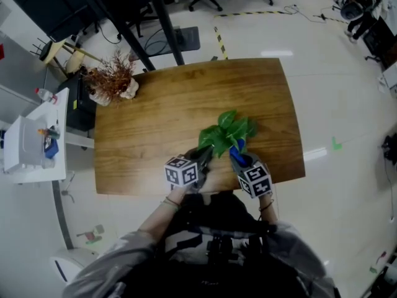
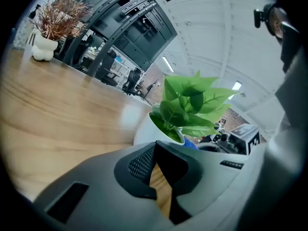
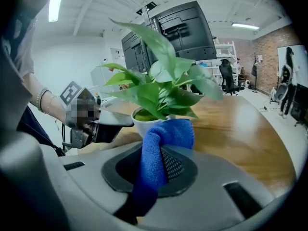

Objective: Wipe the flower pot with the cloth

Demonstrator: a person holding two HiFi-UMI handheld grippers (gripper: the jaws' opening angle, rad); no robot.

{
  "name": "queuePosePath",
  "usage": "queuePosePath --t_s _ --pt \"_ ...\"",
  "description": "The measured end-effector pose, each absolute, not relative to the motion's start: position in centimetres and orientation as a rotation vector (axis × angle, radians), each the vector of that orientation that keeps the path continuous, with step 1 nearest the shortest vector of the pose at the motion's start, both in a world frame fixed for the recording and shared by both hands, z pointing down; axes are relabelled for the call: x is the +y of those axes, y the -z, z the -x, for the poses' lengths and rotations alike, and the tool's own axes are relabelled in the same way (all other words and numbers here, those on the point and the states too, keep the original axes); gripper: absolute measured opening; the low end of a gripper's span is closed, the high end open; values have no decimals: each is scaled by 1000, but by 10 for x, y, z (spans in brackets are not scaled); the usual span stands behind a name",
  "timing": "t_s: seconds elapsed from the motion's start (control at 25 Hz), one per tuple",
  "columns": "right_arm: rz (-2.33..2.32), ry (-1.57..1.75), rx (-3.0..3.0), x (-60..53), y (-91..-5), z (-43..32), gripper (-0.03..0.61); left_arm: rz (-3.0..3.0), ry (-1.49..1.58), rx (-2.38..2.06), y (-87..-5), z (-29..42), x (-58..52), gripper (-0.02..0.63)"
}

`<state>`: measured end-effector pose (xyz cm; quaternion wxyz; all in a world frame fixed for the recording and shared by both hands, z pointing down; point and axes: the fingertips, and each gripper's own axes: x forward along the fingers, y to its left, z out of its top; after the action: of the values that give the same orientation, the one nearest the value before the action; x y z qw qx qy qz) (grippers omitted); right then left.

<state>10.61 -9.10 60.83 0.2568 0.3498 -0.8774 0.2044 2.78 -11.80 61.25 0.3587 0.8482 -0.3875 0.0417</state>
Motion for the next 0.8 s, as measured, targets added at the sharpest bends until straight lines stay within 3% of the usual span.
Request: queuePosePath --t_s 0.4,0.8 --pt "-789 -566 -2385 -68 -622 -53 55 -2162 -66 -1072 -612 -3 -160 5" --pt "-1045 -549 -2297 -96 -615 -132 55 -2178 -99 -943 -622 -22 -118 5"
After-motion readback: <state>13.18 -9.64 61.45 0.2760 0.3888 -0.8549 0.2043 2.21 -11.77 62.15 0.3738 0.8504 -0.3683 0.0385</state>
